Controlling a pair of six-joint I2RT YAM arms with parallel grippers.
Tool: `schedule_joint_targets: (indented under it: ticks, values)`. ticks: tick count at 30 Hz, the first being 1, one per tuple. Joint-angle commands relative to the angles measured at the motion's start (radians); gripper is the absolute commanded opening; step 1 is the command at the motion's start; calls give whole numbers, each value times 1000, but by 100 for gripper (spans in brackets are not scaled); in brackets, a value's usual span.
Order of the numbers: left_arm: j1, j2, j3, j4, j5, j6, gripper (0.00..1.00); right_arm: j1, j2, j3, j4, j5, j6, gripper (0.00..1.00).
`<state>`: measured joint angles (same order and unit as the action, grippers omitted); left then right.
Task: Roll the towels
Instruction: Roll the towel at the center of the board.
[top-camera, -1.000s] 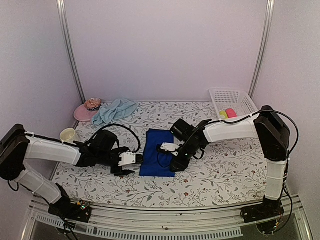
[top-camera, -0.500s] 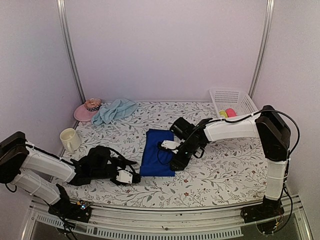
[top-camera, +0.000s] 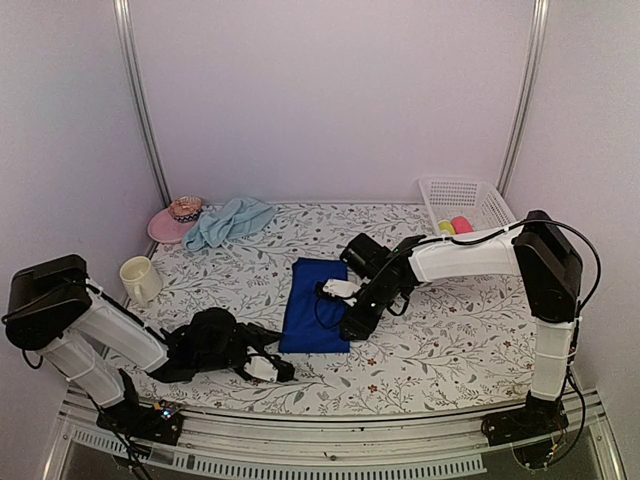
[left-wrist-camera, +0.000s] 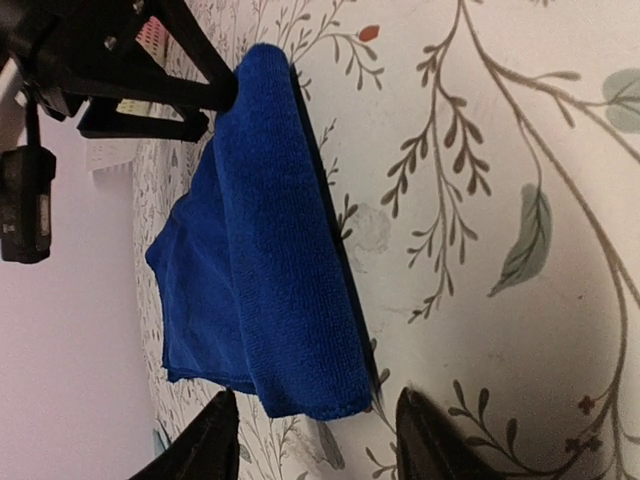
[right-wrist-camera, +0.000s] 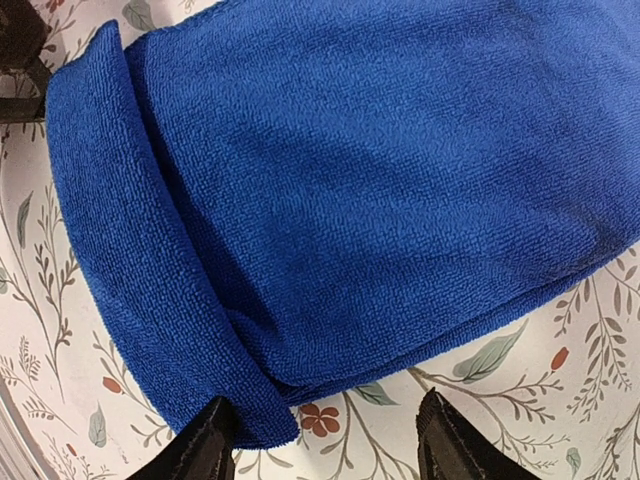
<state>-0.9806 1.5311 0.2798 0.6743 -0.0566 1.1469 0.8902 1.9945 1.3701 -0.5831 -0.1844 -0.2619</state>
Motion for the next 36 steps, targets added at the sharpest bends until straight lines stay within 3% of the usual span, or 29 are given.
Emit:
schedule_joint_targets:
  ticks: [1,13,19,22,29,36]
  values:
    - [-30,44,4,39,-46,0,54,-6,-30,29,-5,22,10,63]
    - [-35,169,40,130,-175,-32,31,-7,-24,34,-3,18,0,63]
    - [-37,177,28,165,-171,-35,6,-8,-30,35,-3,23,-12,64]
    - [-37,145,32,116,-143,-55,1,-9,-47,34,1,30,-24,64]
    - [-32,62,59,-44,-64,-118,0,-8,-172,-59,79,46,-74,69]
    - [-17,43,99,-136,-18,-162,0,83,-400,-380,375,131,-189,72]
